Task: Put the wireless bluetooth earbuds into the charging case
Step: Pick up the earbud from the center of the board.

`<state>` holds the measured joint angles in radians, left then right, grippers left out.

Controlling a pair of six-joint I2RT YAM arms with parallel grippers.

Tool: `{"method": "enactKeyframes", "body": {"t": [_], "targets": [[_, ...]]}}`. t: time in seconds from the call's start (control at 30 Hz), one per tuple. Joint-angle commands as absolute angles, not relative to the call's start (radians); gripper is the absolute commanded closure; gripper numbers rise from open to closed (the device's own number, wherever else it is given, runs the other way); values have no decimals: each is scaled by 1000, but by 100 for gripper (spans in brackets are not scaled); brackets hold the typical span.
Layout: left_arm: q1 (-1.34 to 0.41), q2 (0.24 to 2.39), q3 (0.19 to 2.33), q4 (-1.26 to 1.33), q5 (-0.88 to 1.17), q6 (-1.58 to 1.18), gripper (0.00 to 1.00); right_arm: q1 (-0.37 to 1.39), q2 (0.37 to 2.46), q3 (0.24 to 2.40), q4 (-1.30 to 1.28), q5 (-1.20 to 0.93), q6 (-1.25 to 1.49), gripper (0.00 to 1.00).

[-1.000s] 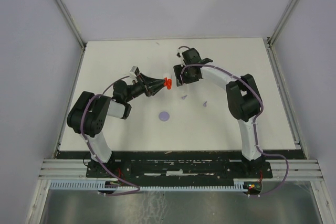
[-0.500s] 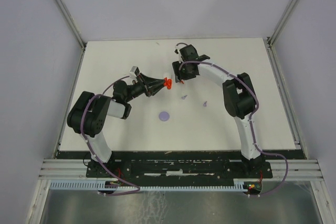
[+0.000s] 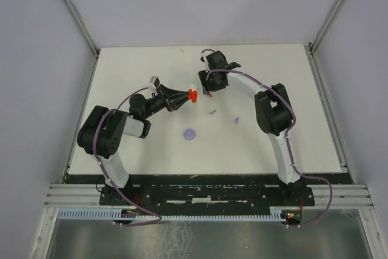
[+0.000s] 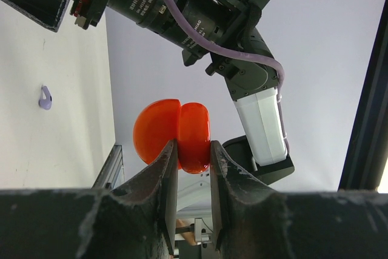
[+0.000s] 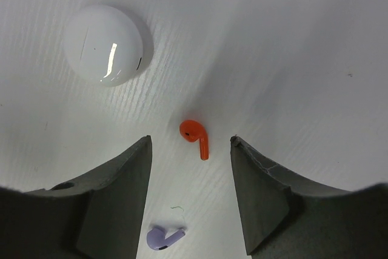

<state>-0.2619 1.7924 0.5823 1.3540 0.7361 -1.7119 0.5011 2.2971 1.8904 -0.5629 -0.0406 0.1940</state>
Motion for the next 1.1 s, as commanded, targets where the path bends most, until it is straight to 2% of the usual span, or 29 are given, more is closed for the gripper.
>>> {"method": "enactKeyframes", "body": {"t": [0.0,0.6,1.07], "targets": [[-252,1778,578,1433,744,-1695,97,498,2324,1960,-572,-25,179,37],[-251,1785,581,1427,743,-1695,97,503,2378,2035,-643,0,134,46],[-249,1788,581,1431,747,-1695,97,528,2445,2146,-744,19,90,48]]}}
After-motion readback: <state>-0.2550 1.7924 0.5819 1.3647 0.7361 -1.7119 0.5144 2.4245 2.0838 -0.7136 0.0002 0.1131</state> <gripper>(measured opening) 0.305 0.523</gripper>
